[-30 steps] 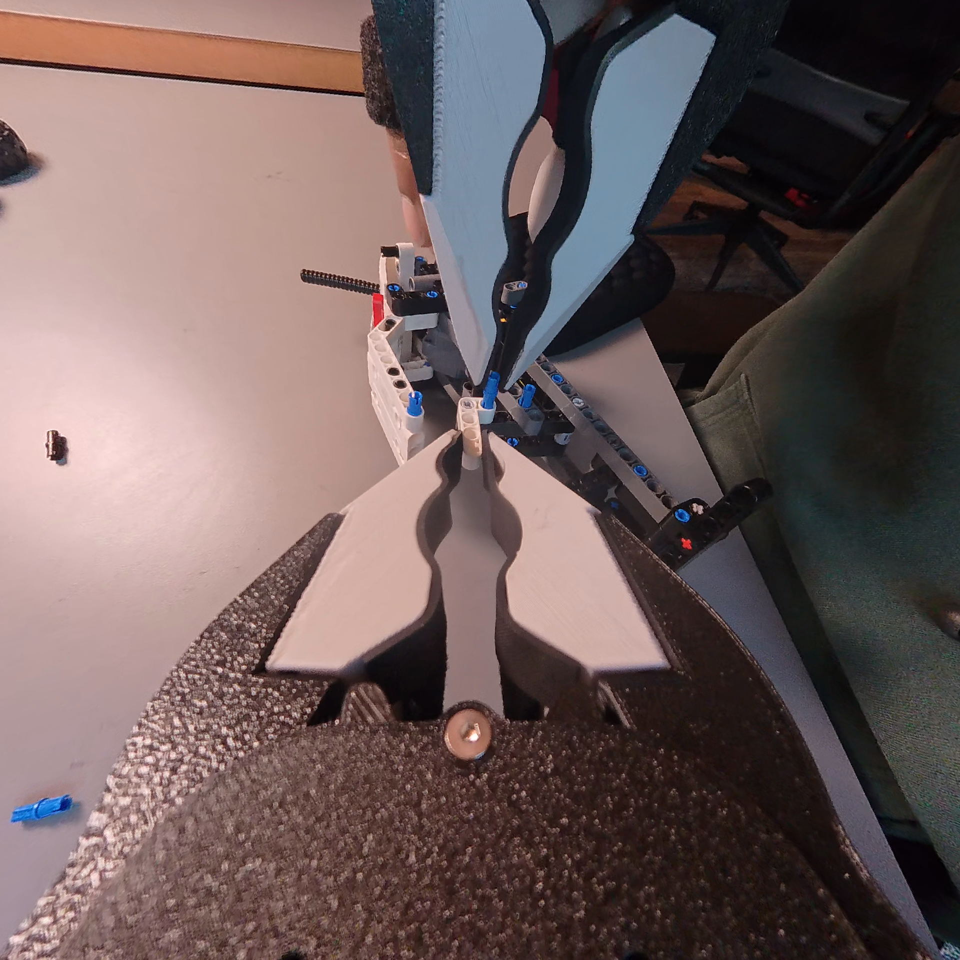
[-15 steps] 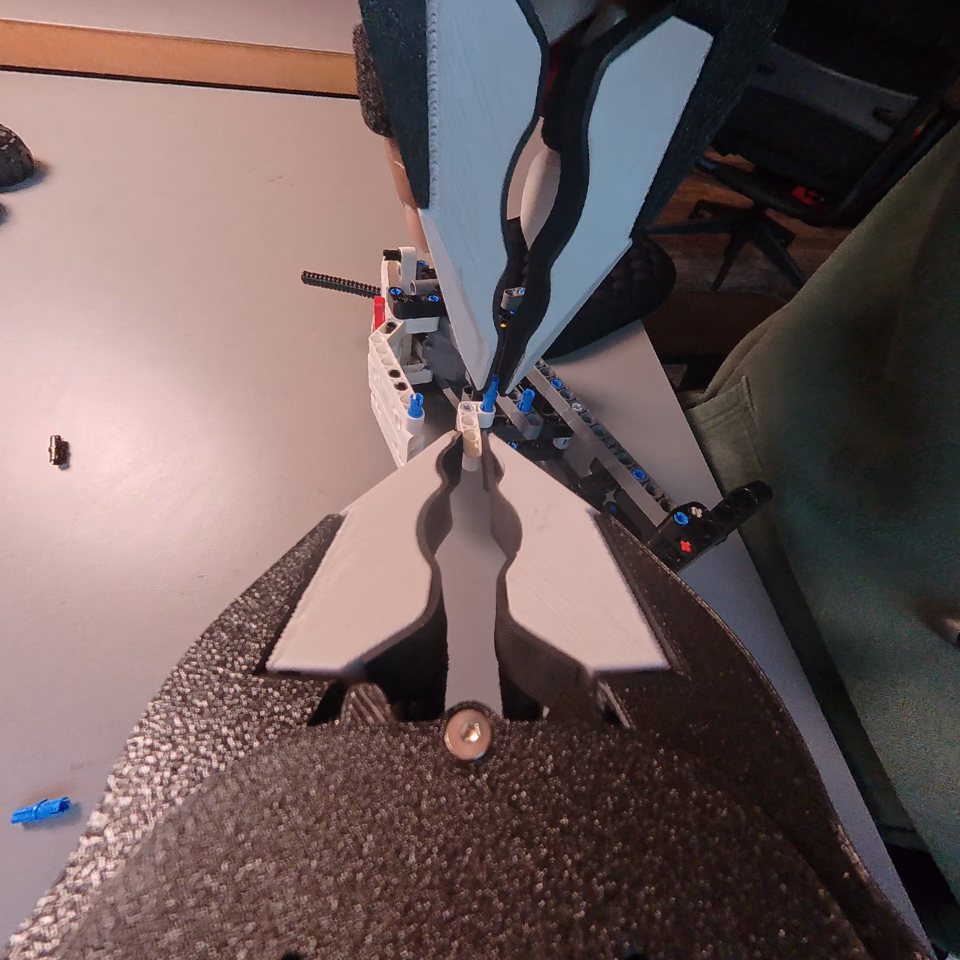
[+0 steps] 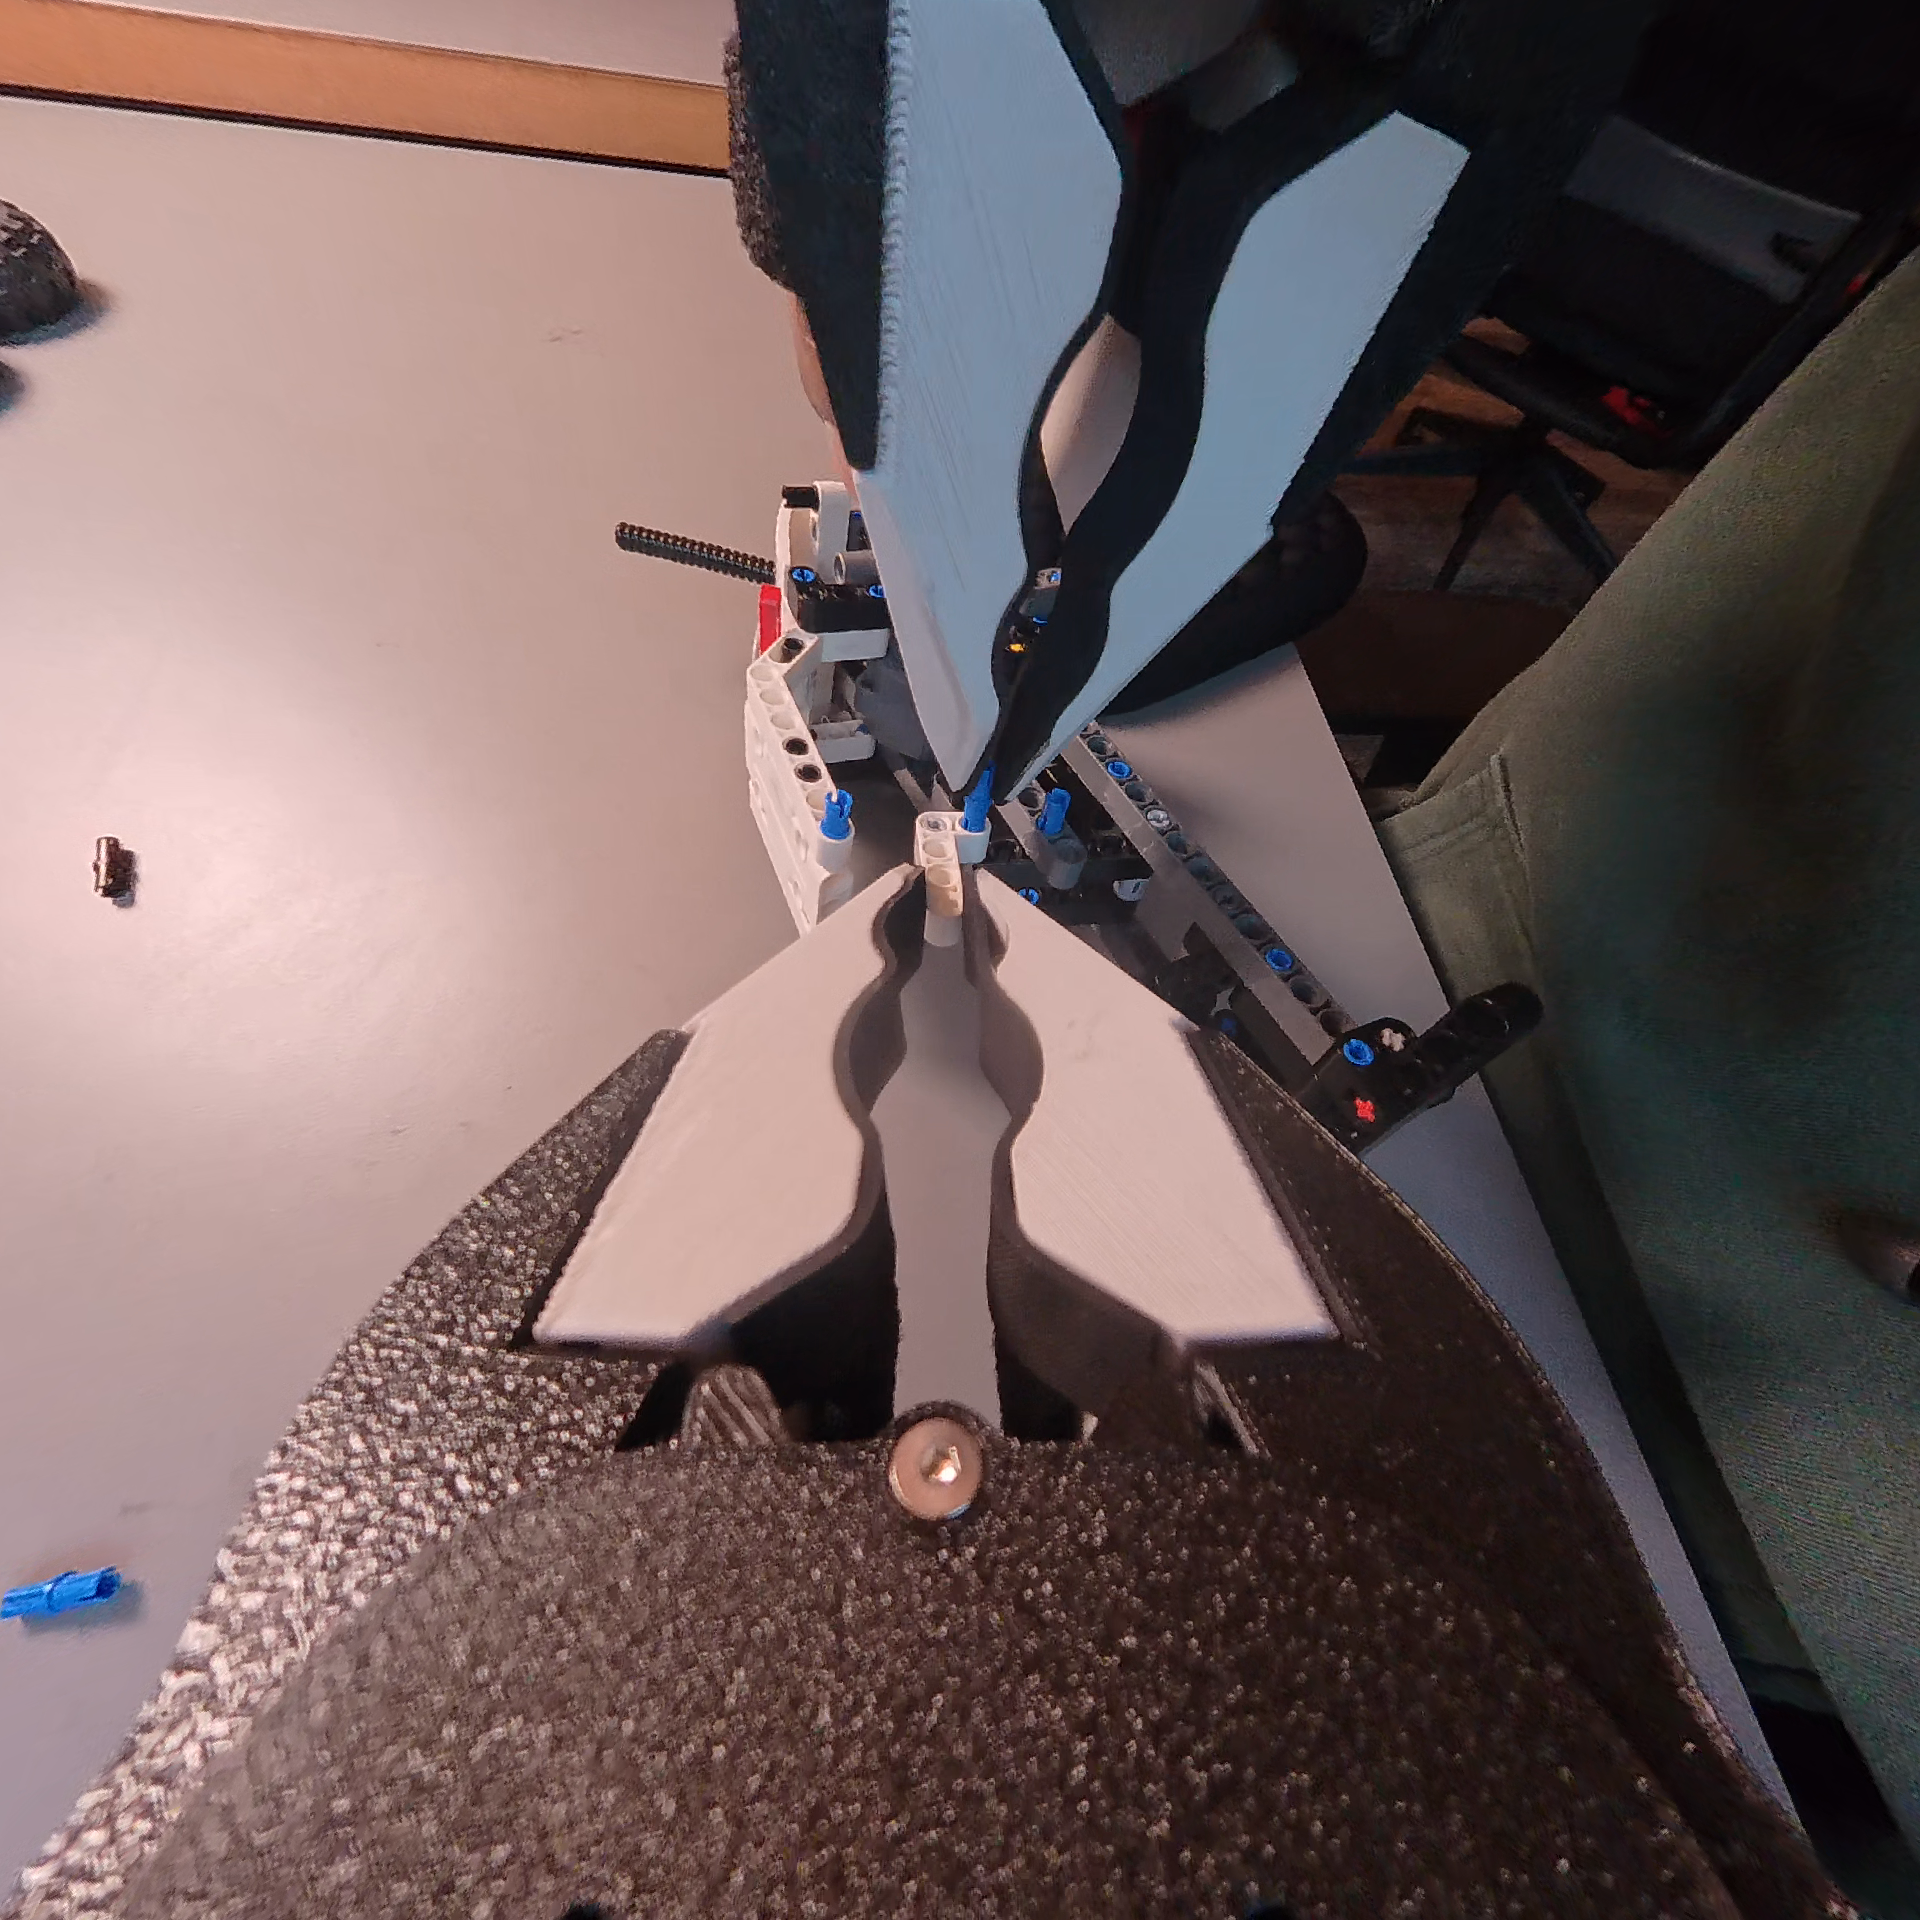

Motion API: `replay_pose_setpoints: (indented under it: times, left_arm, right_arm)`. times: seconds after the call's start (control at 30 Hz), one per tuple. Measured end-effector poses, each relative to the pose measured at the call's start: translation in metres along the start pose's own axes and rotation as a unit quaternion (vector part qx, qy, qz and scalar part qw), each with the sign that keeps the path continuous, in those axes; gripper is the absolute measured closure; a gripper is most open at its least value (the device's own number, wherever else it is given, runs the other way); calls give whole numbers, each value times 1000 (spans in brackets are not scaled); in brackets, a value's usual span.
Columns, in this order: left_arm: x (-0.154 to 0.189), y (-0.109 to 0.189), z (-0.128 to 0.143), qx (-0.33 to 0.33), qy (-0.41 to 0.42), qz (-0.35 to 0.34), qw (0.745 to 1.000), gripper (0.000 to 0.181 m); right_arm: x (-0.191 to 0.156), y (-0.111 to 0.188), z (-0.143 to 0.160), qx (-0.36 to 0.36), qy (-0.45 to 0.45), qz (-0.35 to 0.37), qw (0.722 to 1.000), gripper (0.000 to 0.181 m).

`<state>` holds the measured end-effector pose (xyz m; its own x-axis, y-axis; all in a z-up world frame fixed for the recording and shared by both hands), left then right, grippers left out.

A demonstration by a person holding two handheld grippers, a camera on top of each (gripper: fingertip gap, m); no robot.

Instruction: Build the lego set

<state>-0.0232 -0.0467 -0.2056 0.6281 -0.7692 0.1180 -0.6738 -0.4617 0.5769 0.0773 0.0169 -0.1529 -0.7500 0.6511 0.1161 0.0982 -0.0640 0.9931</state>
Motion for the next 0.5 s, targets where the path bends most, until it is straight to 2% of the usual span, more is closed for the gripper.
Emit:
replay_pose_setpoints:
  times: [0.33,0.5]
  left_arm:
    - [2,0,-1,0,-1,2,1000,176]
    - [0,1,0,-3,15,12,1000,175]
  right_arm:
    - [0,-1,-2,-12,-11,-23,1000,179]
    - [3,2,1,15,-39,-35,999,179]
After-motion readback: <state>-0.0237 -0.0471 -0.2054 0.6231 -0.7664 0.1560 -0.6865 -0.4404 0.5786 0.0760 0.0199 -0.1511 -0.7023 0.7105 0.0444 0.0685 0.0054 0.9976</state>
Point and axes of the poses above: each gripper's, where its closed fingertips meet, y back along the fingers, z out of its underside, x = y × z across the jaws, the point moved 10 cm from there along y, back along the fingers, and after that the axes turned 8 degrees about -x, right-handed, at the moved point
